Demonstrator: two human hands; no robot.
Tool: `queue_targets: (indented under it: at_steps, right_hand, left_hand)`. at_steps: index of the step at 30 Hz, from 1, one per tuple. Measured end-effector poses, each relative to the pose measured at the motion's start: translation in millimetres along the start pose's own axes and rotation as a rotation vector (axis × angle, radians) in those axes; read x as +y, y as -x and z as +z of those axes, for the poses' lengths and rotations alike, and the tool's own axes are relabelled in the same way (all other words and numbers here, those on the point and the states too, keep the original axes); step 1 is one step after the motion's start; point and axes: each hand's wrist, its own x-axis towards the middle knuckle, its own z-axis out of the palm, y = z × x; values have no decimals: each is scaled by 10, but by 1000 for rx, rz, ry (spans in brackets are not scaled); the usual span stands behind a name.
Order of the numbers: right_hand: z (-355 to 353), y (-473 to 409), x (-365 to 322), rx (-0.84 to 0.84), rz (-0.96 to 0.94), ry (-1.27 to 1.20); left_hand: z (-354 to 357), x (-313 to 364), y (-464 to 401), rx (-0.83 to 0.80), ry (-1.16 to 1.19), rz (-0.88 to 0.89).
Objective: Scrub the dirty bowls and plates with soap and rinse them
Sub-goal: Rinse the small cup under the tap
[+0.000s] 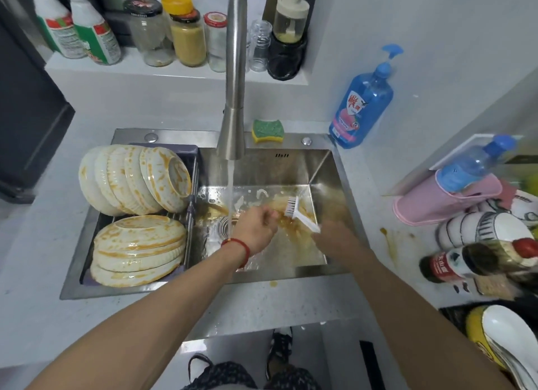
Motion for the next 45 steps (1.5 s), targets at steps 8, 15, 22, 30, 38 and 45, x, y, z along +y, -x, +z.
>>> queue_targets:
  at_steps: [8, 15, 22, 30, 38, 45]
  right_hand:
    - [-1109, 487, -230, -12, -137, -47]
    - [-2623, 989, 305, 475, -175, -450]
    - [-3547, 1009, 419, 858, -342, -1092]
    - [-4748, 1301, 543, 1181, -378, -939]
    - [-5457, 1547, 607, 1332, -404, -867]
    - [-5561, 1520, 640, 1389, -111, -543]
  left_hand:
    - [177, 777, -207, -126, -600, 634]
    - [-80, 1902, -483, -2, -470, 727]
    - [-256, 3379, -560, 65, -200, 767]
    - [-417, 4858, -445, 220, -45, 961]
    - [-531, 5727, -362, 359, -96, 1085]
    - [-446, 5917, -497, 324, -172, 1049]
